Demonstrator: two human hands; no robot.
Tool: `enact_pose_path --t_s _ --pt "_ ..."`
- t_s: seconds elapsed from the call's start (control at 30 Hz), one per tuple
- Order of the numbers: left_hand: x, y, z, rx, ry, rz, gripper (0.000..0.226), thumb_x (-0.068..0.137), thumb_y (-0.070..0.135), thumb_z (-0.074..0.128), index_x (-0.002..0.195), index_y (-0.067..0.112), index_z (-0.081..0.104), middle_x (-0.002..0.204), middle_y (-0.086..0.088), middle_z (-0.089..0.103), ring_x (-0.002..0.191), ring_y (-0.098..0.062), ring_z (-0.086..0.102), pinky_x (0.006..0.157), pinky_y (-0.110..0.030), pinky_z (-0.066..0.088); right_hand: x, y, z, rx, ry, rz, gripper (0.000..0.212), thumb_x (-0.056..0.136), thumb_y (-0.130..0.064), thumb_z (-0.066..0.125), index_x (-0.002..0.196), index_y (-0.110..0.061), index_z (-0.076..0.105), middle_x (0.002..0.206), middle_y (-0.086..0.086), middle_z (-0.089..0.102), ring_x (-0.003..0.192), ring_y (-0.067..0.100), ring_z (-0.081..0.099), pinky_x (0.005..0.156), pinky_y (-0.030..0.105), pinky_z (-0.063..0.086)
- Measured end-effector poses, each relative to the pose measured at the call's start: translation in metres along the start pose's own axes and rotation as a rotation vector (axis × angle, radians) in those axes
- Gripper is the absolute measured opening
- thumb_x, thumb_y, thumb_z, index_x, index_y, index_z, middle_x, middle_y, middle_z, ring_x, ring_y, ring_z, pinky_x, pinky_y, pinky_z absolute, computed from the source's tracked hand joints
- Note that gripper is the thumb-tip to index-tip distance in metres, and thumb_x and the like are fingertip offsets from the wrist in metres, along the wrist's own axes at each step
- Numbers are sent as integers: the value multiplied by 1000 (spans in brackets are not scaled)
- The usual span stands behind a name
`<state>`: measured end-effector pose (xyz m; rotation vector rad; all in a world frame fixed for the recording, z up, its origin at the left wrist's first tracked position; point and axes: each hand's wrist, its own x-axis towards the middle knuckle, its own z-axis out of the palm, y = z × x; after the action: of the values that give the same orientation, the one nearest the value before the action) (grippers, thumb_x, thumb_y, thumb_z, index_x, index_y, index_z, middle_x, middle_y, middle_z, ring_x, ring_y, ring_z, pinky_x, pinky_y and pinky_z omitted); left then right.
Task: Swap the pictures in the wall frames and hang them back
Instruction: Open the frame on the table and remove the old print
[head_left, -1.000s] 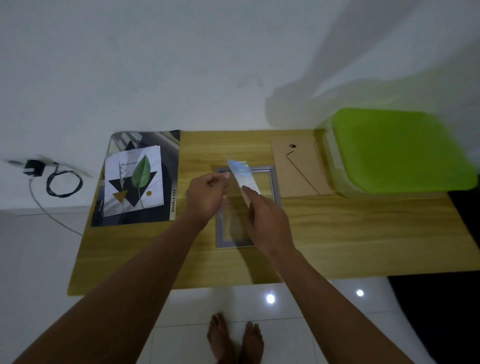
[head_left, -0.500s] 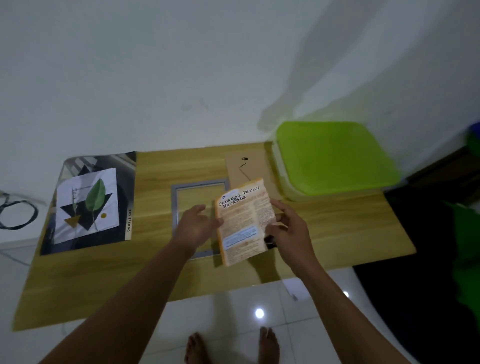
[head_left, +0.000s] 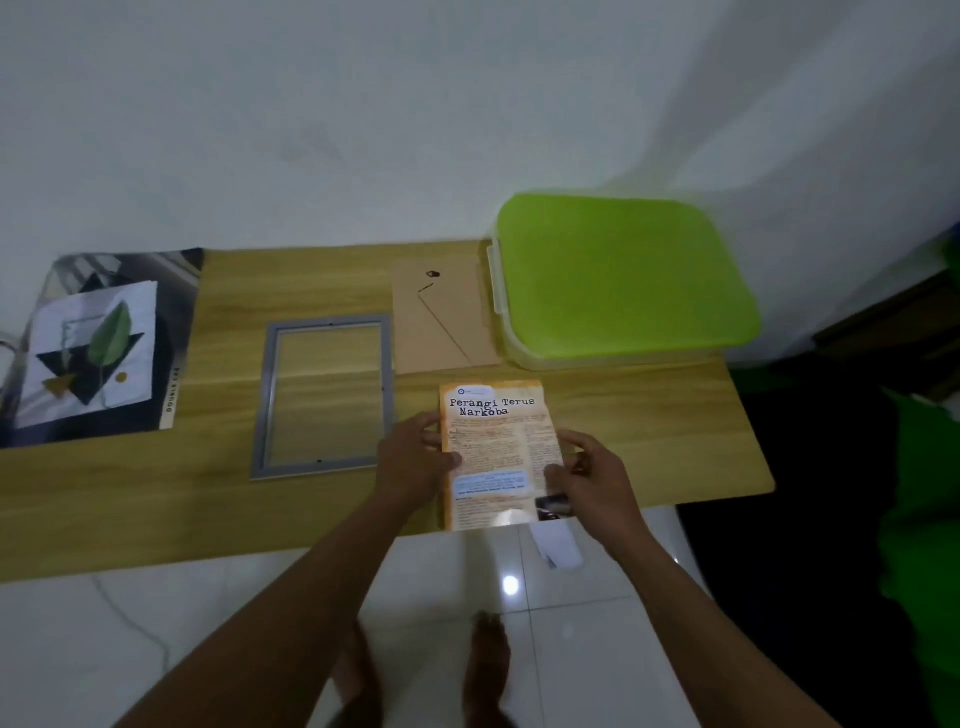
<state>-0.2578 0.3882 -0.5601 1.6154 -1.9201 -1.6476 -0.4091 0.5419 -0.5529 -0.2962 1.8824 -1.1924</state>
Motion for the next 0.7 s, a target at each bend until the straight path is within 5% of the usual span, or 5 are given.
enact_pose_path --t_s 0.17,0.3,0.43,0.7 --pt "-4 -1 29 274 110 100 49 74 3 69 121 19 63 101 -2 71 87 -16 66 71 -25 47 9 16 -6 -250 78 -42 32 88 3 60 115 -15 60 97 6 63 62 -5 67 47 16 51" --pt "-6 -2 35 580 164 183 54 81 24 66 131 22 49 118 -5 58 106 -26 57 75 -34 47 19 23 -10 -891 116 -370 41 85 -28 60 126 -19 54 115 4 56 105 22 56 79 40 54" --pt "0 -7 37 848 14 309 67 88 43 61 146 21 38 152 -7 34 139 -28 30 108 -42 35 34 29 -10 -1228 -80 -548 59 95 -41 48 144 -10 36 153 16 33 144 35 26 112 55 29" --pt "7 -11 38 952 -88 327 73 93 42 56 153 16 22 161 -6 14 148 -26 12 117 -41 21 40 34 -10 -1261 -109 -529 61 96 -49 49 144 -16 35 157 10 28 147 29 18 114 57 22"
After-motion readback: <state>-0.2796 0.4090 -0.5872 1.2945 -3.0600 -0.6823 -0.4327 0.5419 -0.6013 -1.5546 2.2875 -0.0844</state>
